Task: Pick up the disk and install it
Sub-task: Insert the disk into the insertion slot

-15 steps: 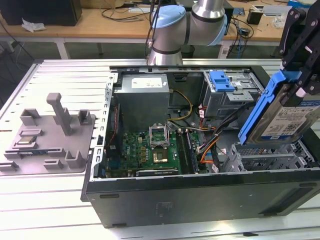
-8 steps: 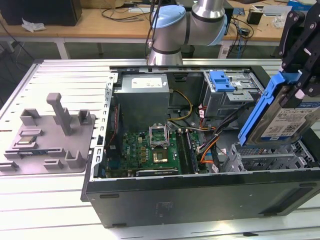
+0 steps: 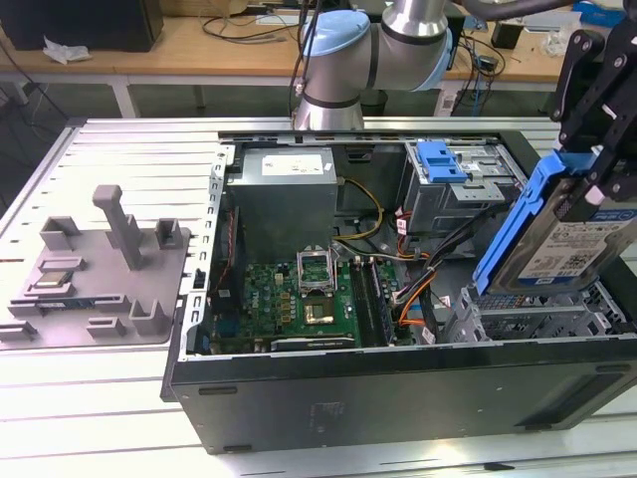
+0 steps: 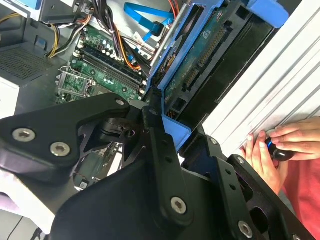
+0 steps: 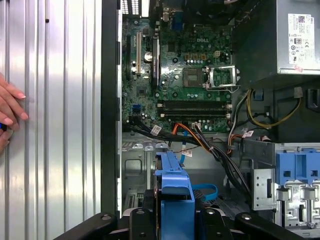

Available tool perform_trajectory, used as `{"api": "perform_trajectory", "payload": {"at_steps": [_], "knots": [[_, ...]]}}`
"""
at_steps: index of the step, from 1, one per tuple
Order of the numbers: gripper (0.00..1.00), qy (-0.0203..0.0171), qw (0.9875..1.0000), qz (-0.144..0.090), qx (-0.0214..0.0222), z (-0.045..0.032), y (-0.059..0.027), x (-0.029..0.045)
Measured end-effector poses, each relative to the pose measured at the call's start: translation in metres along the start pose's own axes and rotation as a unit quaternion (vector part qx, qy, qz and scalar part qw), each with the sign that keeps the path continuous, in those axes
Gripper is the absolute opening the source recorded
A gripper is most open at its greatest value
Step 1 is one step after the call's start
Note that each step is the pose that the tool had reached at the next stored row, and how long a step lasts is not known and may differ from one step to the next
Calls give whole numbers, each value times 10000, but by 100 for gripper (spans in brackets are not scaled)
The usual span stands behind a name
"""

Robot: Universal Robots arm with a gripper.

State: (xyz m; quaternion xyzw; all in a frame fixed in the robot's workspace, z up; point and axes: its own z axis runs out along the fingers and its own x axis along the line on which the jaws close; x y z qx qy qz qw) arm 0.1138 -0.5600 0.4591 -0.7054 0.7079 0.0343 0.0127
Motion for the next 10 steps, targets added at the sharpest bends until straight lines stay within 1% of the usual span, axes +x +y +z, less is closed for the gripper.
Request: {"api": "perform_trajectory", "payload": {"at_steps": [6, 8, 10], "knots": [[37, 0, 10000, 0, 0, 26, -1, 4], [37, 0, 10000, 0, 0, 42, -1, 6], [37, 0, 10000, 0, 0, 79, -3, 12]]}}
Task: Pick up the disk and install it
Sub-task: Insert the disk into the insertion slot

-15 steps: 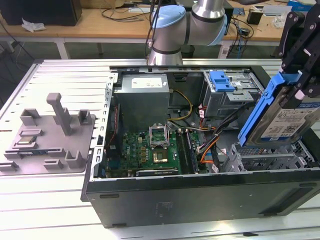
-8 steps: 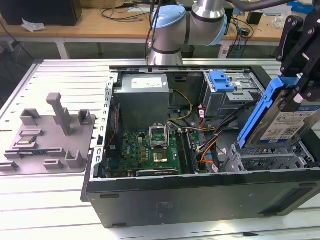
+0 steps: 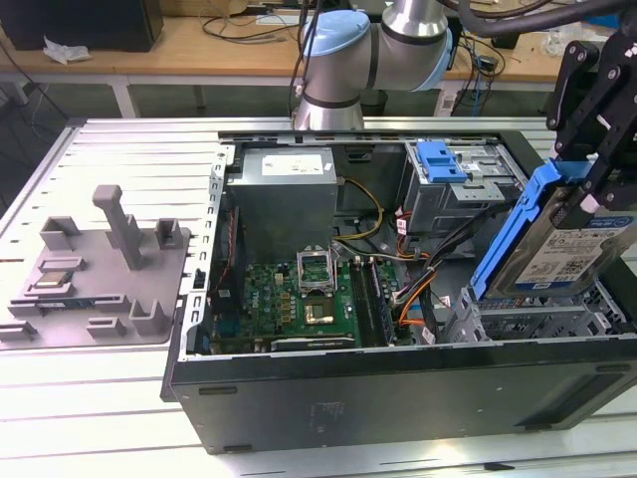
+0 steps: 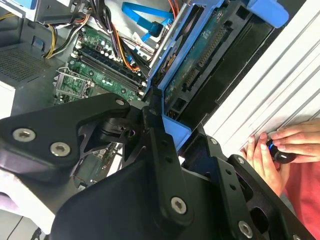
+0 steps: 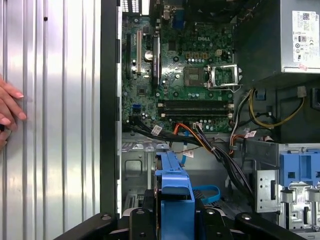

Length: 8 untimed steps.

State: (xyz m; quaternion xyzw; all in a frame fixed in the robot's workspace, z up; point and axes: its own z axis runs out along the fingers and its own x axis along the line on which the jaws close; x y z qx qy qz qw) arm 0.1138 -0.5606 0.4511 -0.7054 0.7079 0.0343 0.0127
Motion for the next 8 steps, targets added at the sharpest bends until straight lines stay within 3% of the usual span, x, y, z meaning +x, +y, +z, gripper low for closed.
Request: {"api": "perform_trajectory", "payload": {"at_steps": [8], "knots": [[37, 1, 10000, 0, 0, 94, -7, 19]]}}
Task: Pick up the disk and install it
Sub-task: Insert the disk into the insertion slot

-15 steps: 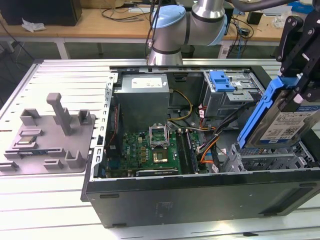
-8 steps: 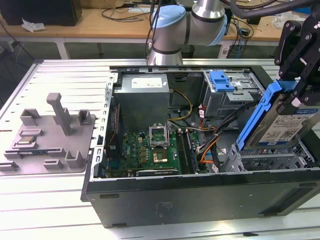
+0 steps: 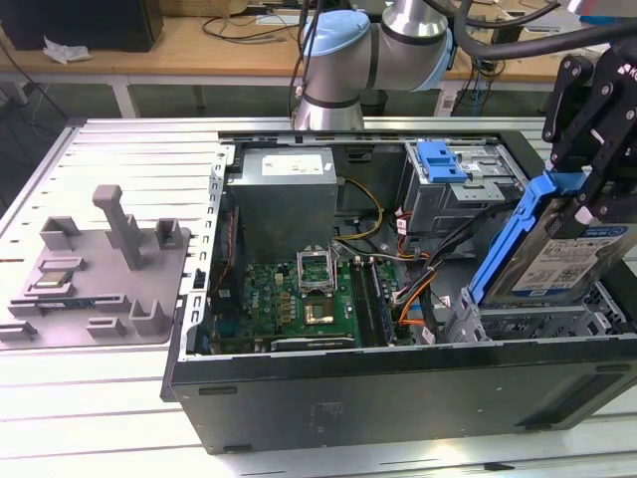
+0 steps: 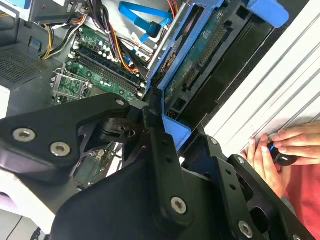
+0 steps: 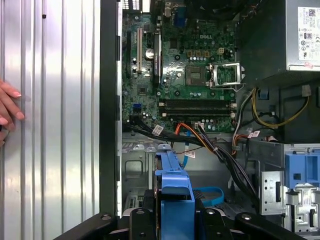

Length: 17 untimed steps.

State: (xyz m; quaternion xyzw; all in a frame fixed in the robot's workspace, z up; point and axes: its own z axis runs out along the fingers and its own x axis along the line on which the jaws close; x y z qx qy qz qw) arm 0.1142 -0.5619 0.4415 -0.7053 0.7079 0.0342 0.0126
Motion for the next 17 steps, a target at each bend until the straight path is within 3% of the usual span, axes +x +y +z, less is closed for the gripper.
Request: {"api": "perform_trajectory", "payload": {"at_steps": [17], "knots": [[37, -1, 10000, 0, 0, 201, -6, 13]]}}
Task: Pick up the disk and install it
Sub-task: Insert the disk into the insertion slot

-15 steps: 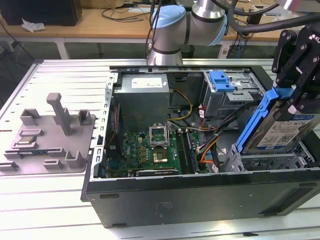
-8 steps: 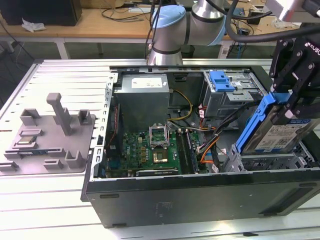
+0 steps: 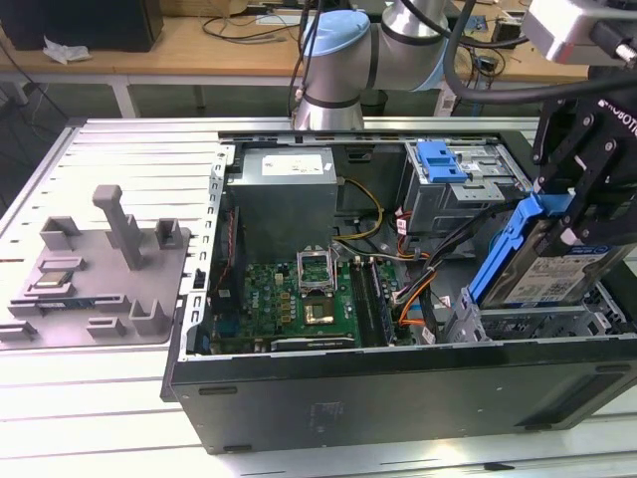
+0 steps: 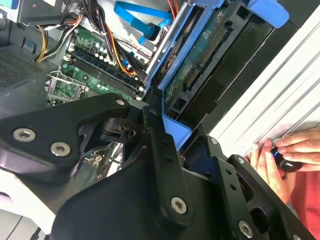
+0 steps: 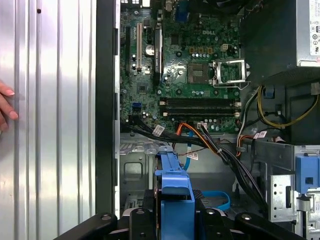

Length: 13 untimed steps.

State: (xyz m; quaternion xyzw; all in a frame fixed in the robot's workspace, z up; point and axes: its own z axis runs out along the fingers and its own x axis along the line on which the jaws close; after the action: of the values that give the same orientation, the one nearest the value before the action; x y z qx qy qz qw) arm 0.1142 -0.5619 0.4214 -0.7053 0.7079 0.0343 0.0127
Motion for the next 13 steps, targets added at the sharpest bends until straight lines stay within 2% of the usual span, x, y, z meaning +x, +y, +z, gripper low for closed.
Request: {"api": "perform_trajectory", "payload": {"at_steps": [13], "knots": [[37, 0, 10000, 0, 0, 132, -4, 9]]}}
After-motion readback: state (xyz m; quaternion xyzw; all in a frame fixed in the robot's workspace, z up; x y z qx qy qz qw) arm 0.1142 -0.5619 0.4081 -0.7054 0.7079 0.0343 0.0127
